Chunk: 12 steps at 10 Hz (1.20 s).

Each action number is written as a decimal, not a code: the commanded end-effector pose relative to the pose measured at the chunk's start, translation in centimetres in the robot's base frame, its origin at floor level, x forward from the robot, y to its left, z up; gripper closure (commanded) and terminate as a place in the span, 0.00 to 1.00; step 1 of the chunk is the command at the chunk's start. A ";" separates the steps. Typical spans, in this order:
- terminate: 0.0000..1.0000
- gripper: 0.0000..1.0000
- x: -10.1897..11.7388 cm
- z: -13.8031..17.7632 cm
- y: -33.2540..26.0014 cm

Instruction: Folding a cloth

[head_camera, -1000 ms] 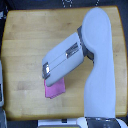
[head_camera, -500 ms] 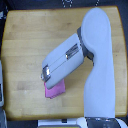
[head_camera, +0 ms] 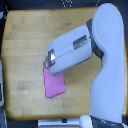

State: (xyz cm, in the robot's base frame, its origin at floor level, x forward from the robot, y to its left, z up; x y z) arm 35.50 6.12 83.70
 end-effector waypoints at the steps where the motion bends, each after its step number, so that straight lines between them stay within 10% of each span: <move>1: 0.00 0.00 8.3 9.3 -8.4; 5: 0.00 0.00 14.1 11.0 -15.3; 12: 0.00 0.00 16.5 12.3 -28.8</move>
State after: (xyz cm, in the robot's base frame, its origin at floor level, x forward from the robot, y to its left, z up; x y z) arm 50.42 -13.44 95.19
